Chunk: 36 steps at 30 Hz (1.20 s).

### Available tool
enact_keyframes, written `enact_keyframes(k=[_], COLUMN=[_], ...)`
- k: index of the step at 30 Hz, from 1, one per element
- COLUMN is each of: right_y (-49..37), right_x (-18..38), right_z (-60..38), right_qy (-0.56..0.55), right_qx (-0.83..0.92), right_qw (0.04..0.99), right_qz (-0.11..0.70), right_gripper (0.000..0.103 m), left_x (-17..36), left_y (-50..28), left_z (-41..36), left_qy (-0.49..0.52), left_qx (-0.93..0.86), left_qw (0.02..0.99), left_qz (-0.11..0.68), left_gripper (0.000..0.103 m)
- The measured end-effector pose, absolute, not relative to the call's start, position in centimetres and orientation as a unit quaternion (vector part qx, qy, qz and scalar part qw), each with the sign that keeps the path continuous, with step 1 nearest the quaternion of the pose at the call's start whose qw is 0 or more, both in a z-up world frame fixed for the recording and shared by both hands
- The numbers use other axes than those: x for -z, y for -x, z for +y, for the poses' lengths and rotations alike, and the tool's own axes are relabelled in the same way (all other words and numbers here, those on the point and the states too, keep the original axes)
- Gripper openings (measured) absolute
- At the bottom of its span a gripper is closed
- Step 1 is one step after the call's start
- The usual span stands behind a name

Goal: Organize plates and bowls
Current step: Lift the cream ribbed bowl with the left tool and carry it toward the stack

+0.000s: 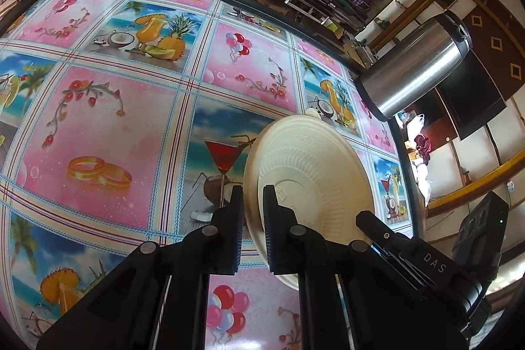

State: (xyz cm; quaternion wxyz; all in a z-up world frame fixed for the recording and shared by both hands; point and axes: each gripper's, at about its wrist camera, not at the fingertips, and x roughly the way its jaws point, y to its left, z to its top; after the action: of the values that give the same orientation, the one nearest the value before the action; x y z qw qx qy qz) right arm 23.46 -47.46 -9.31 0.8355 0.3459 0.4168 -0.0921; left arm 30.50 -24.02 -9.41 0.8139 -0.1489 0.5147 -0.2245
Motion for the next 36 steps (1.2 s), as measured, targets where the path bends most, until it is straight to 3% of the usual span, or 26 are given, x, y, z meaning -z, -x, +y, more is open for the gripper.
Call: enact_keyframes(k=[20,36], right_y=[-15.5,-5.3], right_x=[9.8,10.4], right_z=[-43.9,-37.2], right_qy=[-0.381,-0.342], right_qx=[0.053,0.008], right_qw=[0.800,0.804], right_qz=[0.460,0.486], right_gripper=[0.010,0.011], left_x=[9.3,8.1], left_y=[-20.8,-10.4], left_z=[-19.2,-15.2], left_qy=[0.131,0.079], left_qx=[0.206,0.195], left_qw=[0.807,0.826], left_qz=[0.538,0.523], left_gripper=[0.009,0.009])
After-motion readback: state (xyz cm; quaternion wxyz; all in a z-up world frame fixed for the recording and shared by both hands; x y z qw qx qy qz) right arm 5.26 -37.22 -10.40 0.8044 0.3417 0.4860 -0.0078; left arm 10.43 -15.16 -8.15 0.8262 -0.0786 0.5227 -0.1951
